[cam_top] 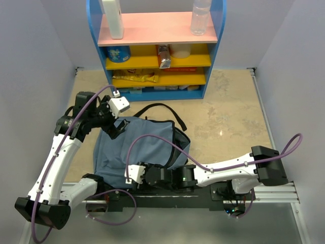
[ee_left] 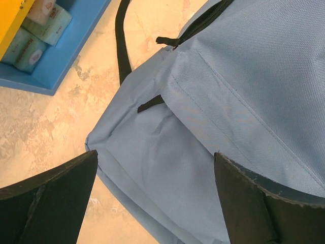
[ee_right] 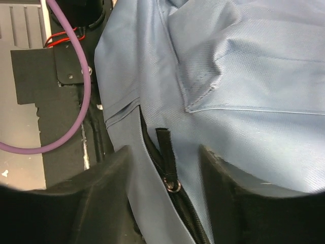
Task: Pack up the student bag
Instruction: Zip the student bag at the center of the board.
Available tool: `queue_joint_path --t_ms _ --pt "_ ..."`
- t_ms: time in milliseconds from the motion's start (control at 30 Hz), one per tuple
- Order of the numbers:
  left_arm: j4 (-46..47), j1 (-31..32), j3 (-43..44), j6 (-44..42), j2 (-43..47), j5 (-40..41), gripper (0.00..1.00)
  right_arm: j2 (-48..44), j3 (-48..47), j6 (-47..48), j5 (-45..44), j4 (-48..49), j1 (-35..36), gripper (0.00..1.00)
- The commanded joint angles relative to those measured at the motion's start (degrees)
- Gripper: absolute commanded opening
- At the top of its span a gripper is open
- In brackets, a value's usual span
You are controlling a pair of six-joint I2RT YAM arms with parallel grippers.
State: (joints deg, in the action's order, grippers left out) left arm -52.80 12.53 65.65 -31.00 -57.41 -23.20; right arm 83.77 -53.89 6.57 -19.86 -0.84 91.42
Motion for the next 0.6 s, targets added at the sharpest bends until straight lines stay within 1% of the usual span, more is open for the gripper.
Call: queue_joint_path --t_ms 0,33,67,133,200,300,333,400,433,500,567 --pt "1.0 -0.6 0.3 -0.8 0.5 -1.4 1.00 1.6 -1.9 0.0 0.6 3.1 -0.4 0.53" --pt "1.0 -0.6 0.4 -0.8 0.4 -1.4 1.00 2.1 -2.1 -0.1 0.7 3.1 -0.4 0.46" --pt "1.0 -0.6 0.4 -0.8 0.3 -1.5 1.00 2.4 -2.3 -0.2 0.8 3.0 -0.4 0.42" --pt "1.0 -0.6 0.2 -0.8 0.1 -1.5 1.00 2.9 -2.9 -0.7 1.0 2.8 -0.4 0.39" --pt "1.0 -0.6 0.1 -0.7 0.1 -1.5 1.00 3.3 -3.2 -1.0 0.8 2.9 -0.4 0.38" --pt "1.2 -0.7 -0.2 -0.6 0.1 -1.8 1.00 4.0 -3.8 -1.4 -1.3 3.1 -0.4 0.35" --pt "1.2 -0.7 -0.3 -0.5 0.1 -1.8 1.00 4.2 -4.0 -1.7 -1.7 3.1 -0.4 0.30" --pt "1.3 -0.7 -0.3 -0.5 0.1 -2.1 1.00 5.0 -4.7 -1.9 -2.9 3.4 -0.4 0.27" --pt "1.2 -0.7 -0.4 -0.5 0.1 -2.2 1.00 5.3 -5.0 -2.3 -4.0 3.5 -0.4 0.23" --pt "1.2 -0.7 -0.6 -0.5 0.3 -2.4 1.00 6.7 -6.0 -2.9 -5.6 3.5 -0.4 0.19" --pt "1.1 -0.7 -0.8 -0.5 0.4 -2.5 1.00 7.6 -6.7 -3.9 -7.4 3.3 -0.3 0.13"
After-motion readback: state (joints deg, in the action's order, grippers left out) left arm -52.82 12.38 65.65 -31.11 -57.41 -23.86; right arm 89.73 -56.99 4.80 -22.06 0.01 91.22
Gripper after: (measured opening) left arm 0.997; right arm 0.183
